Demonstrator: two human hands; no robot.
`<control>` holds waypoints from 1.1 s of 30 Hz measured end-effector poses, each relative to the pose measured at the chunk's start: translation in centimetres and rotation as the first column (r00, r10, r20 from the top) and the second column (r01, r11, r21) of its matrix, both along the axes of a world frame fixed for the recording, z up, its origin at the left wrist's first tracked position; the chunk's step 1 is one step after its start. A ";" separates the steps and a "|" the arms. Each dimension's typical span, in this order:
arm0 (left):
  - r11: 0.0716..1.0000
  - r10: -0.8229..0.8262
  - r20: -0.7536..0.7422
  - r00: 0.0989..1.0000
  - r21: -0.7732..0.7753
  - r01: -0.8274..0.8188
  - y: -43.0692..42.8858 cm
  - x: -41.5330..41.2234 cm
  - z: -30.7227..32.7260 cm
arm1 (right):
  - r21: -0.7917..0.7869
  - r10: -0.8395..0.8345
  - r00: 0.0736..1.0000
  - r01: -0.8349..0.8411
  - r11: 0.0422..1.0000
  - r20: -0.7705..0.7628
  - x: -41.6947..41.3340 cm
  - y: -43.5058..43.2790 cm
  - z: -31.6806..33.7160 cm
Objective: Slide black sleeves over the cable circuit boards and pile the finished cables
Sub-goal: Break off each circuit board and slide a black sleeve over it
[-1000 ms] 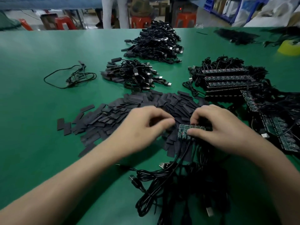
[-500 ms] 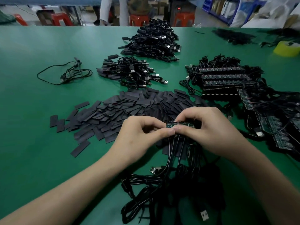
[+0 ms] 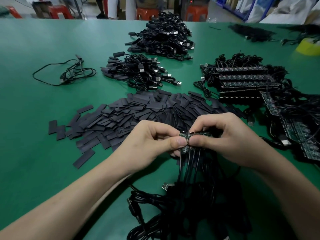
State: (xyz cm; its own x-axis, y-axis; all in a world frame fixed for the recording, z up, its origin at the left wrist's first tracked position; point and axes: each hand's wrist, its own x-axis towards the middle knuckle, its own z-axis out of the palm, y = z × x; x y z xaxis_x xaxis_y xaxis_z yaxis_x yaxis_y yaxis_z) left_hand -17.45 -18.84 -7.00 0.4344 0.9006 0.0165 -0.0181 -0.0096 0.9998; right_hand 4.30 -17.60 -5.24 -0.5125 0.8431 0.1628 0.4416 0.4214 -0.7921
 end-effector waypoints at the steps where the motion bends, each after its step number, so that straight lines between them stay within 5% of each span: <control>1: 1.000 0.005 0.007 1.000 -0.001 -0.005 -0.1 0.0 0.0 | -0.014 0.002 1.000 -0.002 1.000 -0.003 0.1 0.1 0.1; 8: 0.977 0.194 0.183 0.964 -0.126 -0.172 0.7 -2.1 0.3 | -0.110 -0.043 0.998 0.037 0.993 -0.050 2.6 0.5 1.3; 11: 0.952 0.303 0.183 0.935 -0.112 -0.286 1.4 -3.2 0.2 | -0.120 -0.122 0.991 0.129 0.984 0.061 3.4 0.6 1.5; 15: 0.911 0.391 0.113 0.914 0.092 -0.401 1.5 -3.5 0.1 | 0.138 -0.328 0.910 0.301 0.944 0.254 2.7 0.3 2.0; 18: 0.888 0.394 0.140 0.908 0.196 -0.415 1.3 -3.0 0.2 | 0.190 -0.258 0.947 0.222 0.956 0.192 -0.9 -0.4 2.5; 21: 0.889 0.381 0.157 0.911 0.209 -0.408 0.9 -2.6 0.4 | 0.011 -0.130 0.990 0.129 0.992 0.062 -4.9 -1.1 2.1; 24: 0.894 0.375 0.195 0.906 0.181 -0.409 1.3 -3.0 0.2 | -0.185 -0.199 0.959 0.161 0.969 -0.204 -7.2 -1.1 2.1; 27: 0.810 0.528 -0.033 0.849 0.321 -0.491 2.4 -4.2 -0.7 | -0.298 -0.285 0.868 0.169 0.939 -0.406 -6.7 -0.8 3.3; 30: 0.689 0.677 -0.448 0.583 0.665 -0.289 3.4 -5.2 -2.1 | -0.284 -0.320 0.756 0.184 0.941 -0.571 -4.3 -0.1 5.7; 33: 0.694 0.685 -0.561 0.465 0.696 -0.183 3.9 -5.1 -2.5 | -0.169 -0.288 0.726 0.234 0.957 -0.625 -1.3 1.5 8.7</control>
State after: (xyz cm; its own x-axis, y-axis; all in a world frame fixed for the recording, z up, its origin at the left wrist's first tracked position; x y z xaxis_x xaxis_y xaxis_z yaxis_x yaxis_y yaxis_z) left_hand -22.50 -14.96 -9.48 0.0514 0.9191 0.3906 0.8590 -0.2402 0.4521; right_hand 3.05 -16.11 3.42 -0.0693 0.9507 0.3021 -0.0935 0.2953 -0.9508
